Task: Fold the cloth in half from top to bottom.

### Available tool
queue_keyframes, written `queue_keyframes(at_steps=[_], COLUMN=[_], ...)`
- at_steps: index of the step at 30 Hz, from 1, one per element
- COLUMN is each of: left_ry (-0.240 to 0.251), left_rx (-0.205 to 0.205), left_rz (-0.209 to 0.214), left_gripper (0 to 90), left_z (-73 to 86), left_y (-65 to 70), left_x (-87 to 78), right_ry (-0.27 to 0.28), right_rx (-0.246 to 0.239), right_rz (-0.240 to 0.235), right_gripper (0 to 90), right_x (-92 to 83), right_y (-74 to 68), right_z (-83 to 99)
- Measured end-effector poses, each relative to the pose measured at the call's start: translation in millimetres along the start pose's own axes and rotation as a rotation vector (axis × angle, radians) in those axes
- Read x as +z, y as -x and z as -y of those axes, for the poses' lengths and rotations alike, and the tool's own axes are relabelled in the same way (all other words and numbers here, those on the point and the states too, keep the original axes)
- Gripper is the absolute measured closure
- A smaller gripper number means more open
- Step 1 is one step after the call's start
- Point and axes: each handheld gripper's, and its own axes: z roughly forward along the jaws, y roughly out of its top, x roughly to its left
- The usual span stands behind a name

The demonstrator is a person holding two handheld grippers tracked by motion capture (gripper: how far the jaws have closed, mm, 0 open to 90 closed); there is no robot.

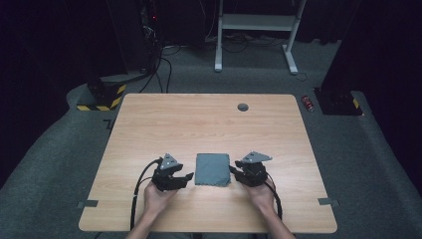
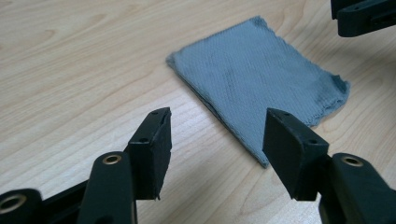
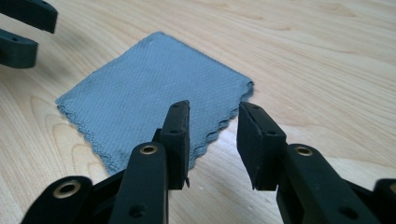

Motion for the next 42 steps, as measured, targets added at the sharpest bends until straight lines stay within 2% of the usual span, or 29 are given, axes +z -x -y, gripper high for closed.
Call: queue_keyframes(at_steps=[16,33,38,42], left_ry=[0.060,0.089,0.092,0.103], left_rx=[-0.036,-0.082,-0.081,-0.101], left_rz=[-0.022,-0.048,-0.063,-0.070], left_gripper=[40.8,40.4,40.3,40.1], left_z=[3.4,16.7,19.6,22.9], left_y=[-16.4,-30.4,-33.7,-36.7], left_x=[-22.0,-39.6,-45.7,-50.1], right_ry=[0.055,0.093,0.109,0.115], right_rx=[0.048,0.097,0.106,0.117], right_rz=[0.027,0.052,0.065,0.075], right_gripper=[62.7,62.5,62.5,62.4], right_x=[-22.5,-44.7,-51.5,-55.9], right_y=[13.6,26.1,28.9,32.4], right_z=[8.3,22.7,27.4,32.2])
